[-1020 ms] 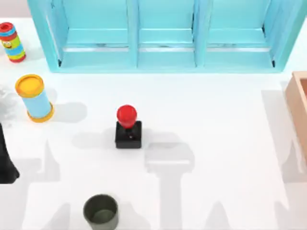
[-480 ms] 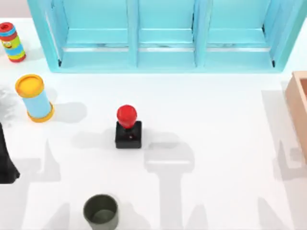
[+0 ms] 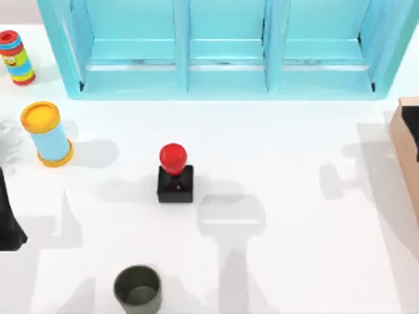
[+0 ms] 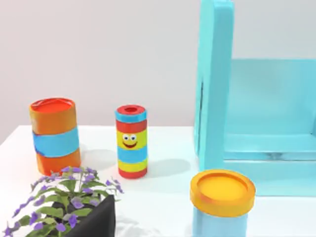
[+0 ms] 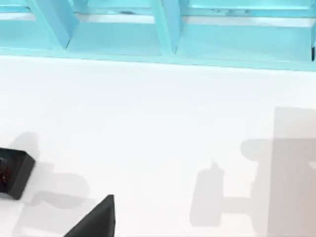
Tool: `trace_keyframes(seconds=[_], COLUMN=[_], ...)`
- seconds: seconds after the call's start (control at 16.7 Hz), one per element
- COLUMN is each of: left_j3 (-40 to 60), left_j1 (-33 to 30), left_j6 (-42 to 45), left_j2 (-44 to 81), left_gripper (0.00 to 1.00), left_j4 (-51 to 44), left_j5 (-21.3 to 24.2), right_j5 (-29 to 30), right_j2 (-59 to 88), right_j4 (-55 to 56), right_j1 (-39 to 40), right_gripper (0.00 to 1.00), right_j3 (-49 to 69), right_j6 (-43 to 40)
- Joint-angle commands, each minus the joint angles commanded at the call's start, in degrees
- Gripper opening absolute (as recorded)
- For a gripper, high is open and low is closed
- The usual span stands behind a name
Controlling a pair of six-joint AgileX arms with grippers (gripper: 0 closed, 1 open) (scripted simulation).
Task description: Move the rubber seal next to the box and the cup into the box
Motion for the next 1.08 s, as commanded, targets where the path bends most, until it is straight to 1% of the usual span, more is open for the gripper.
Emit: trace_keyframes(seconds=[0.36, 0.66, 0.9, 1.08], left_j3=[0.00, 0.00, 0.00, 0.00], left_j1=[0.00, 0.00, 0.00, 0.00], left_j6=[0.00, 0.00, 0.00, 0.00], left_j2=[0.00, 0.00, 0.00, 0.00], left_gripper=[1.00, 1.00, 1.00, 1.00], left_j4=[0.00, 0.00, 0.00, 0.00], left_j5=[0.00, 0.00, 0.00, 0.00], right_j5=[0.88, 2.71, 4.77, 6.39], right_j2=[33.15, 60.78, 80.47, 92.48], right_j4=[-17.60, -31.51, -42.71, -50.31], right_j1=[11.74, 19.69, 24.51, 27.06], right_gripper=[1.00, 1.00, 1.00, 1.00], right_j3=[40.98, 73.64, 94.34, 105.50], right_j6=[12.39, 23.03, 30.03, 33.81])
